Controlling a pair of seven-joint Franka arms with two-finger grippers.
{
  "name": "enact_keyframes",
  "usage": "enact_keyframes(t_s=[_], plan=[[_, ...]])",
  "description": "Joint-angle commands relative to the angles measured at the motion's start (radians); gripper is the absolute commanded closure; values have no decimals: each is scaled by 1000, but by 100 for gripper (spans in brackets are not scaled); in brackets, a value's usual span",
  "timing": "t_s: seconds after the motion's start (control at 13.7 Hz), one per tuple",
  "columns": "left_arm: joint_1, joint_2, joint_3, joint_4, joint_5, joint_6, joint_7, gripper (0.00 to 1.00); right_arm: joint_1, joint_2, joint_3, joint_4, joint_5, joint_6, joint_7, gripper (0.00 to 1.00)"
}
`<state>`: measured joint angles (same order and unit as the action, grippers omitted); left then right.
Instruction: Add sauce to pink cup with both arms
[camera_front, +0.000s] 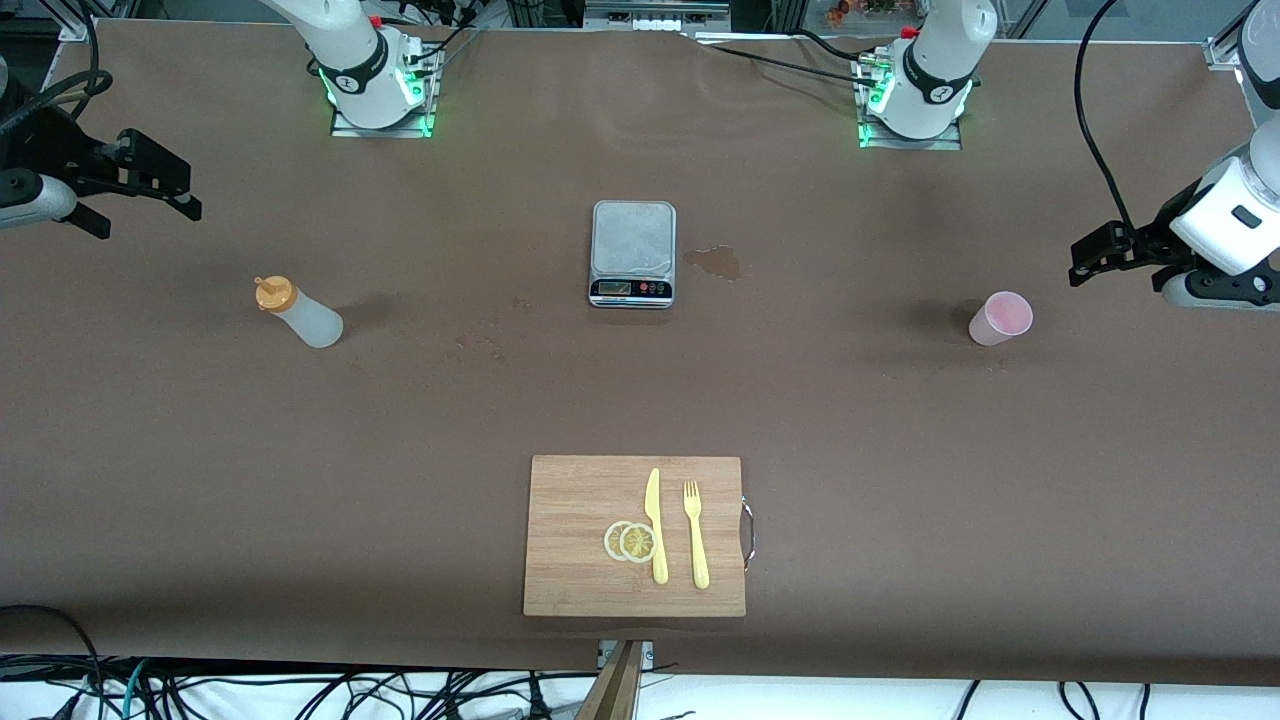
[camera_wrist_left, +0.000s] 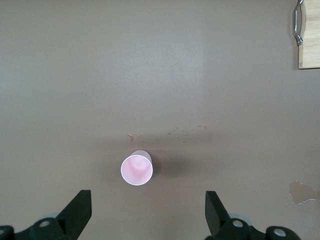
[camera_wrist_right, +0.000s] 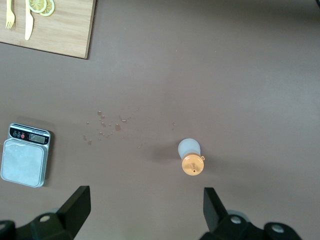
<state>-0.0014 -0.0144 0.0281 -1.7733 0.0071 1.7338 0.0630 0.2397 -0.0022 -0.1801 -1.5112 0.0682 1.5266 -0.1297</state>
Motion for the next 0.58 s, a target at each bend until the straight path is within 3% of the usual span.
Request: enact_keyframes(t_s=[0.0, 0.51], plan=[[-22, -15, 22, -8, -21, -14, 0, 0, -2, -8, -1, 14, 9, -14, -11, 0], [-19, -1, 15, 37, -19, -77, 0, 0, -3, -15, -16, 19, 1, -14, -8, 0]])
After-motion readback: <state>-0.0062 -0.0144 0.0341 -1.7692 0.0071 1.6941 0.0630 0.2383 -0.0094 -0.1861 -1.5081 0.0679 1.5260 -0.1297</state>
